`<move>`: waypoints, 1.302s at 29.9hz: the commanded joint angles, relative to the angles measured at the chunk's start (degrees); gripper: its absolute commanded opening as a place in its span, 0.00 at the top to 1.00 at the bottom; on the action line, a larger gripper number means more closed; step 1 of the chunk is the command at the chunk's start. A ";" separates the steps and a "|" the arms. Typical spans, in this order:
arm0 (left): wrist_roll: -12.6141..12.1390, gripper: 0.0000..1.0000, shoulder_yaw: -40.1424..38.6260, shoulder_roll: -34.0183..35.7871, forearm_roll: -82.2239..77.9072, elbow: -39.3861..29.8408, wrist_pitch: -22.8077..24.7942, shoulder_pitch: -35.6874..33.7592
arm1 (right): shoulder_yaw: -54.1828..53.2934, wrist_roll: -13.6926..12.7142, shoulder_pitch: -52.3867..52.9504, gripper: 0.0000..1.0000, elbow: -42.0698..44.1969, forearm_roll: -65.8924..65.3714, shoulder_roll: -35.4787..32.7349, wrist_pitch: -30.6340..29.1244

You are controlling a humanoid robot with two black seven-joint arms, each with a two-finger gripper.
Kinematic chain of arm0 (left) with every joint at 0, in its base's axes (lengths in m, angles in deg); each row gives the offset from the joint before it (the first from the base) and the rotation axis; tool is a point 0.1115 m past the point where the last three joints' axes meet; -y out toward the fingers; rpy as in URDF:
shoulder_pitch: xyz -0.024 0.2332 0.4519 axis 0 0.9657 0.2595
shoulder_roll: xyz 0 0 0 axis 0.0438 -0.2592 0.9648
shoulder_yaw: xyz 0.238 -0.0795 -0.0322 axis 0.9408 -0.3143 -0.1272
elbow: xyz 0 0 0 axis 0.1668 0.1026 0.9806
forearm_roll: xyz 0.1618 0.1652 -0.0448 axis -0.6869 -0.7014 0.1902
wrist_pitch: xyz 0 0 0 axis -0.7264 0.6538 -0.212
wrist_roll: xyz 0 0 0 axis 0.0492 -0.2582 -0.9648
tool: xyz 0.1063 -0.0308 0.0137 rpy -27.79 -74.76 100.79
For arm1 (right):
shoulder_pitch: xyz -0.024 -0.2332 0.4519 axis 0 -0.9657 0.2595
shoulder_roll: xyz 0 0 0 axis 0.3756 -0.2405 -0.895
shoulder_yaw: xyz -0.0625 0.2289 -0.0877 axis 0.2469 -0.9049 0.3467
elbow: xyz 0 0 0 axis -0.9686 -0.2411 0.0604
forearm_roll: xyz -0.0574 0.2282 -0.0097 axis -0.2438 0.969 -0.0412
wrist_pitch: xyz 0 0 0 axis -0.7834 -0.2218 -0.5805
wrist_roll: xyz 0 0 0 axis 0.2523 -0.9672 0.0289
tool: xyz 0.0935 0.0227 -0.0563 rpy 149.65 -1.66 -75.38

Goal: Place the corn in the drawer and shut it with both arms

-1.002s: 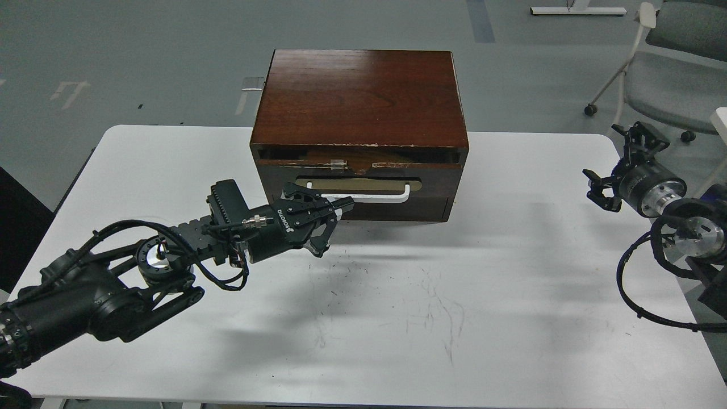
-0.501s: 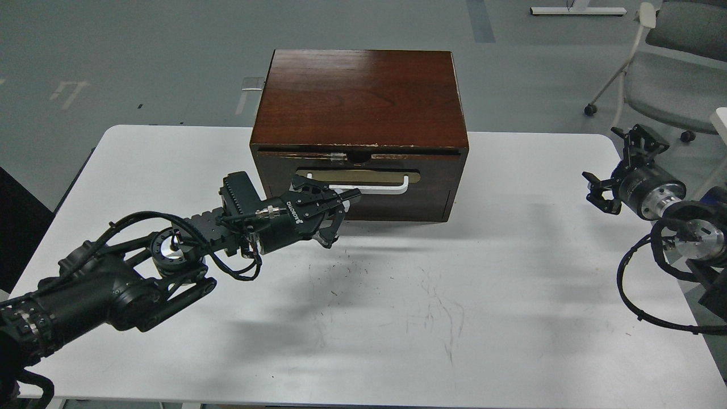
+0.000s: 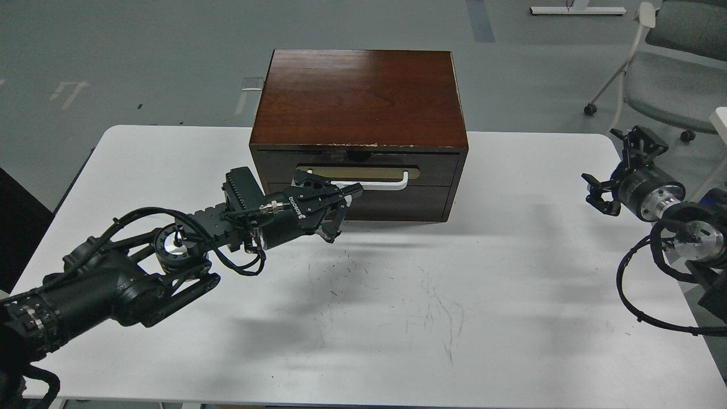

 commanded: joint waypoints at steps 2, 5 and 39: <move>1.13 1.00 0.82 1.09 0.00 -0.91 -0.09 0.49 | 0.00 0.00 -0.02 0.00 0.03 -0.03 -0.16 -0.10; 2.80 1.00 0.91 1.53 0.00 -1.88 -0.27 0.93 | 0.00 0.00 0.07 0.00 0.03 -0.03 0.02 -0.01; 0.10 0.03 -10.25 12.34 91.93 22.89 44.99 -6.10 | -0.09 1.49 9.65 0.00 -2.16 -0.12 9.15 -0.62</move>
